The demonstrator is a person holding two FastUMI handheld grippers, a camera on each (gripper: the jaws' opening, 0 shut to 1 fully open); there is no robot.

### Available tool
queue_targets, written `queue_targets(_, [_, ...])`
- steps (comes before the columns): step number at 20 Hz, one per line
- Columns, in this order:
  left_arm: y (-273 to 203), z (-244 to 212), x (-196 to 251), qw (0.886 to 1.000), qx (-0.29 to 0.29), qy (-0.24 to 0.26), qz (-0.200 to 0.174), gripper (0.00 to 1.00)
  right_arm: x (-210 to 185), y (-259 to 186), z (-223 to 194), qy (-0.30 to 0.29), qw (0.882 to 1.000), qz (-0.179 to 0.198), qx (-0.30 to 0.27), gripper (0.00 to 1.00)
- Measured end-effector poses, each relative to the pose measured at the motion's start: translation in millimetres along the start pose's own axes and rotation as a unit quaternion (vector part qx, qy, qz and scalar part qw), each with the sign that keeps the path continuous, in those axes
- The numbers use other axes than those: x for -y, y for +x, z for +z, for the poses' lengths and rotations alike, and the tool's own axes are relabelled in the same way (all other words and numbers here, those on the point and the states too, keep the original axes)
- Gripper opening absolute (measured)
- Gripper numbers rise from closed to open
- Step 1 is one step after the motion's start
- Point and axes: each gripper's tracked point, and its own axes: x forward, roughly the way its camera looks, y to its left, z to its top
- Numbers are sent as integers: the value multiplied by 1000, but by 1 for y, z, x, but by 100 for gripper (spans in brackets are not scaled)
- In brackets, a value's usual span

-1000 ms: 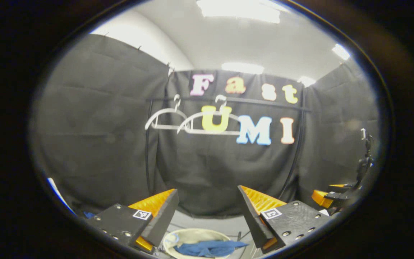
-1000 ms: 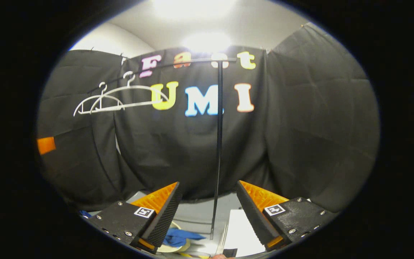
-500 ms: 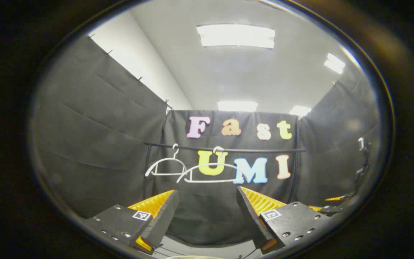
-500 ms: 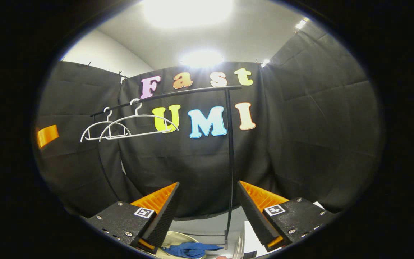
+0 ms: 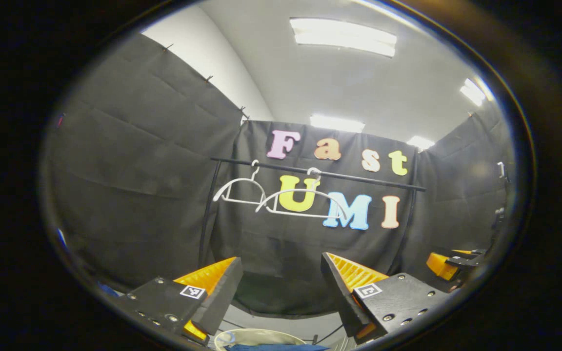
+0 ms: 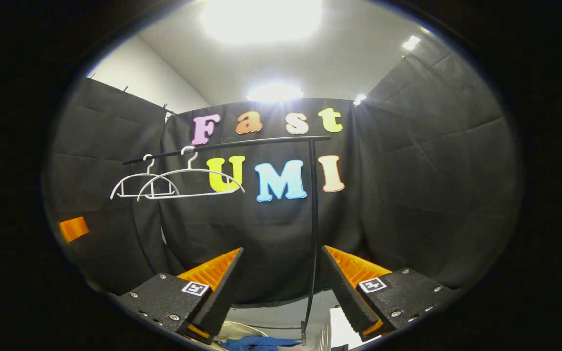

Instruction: Grasp the clothes on the hanger with both hands and then place them into the laundry hamper below.

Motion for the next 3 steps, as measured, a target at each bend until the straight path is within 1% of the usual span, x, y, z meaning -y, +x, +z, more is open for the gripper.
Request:
queue_targets(2, [1,-8,-3,999,-11,-44,1,93,-1,-6,11,1,1000,-5,11,95])
queue_targets(3, [1,-12,-7,998,-16,-58,7,93,-2,-5,14,2,1000,-7,14,95])
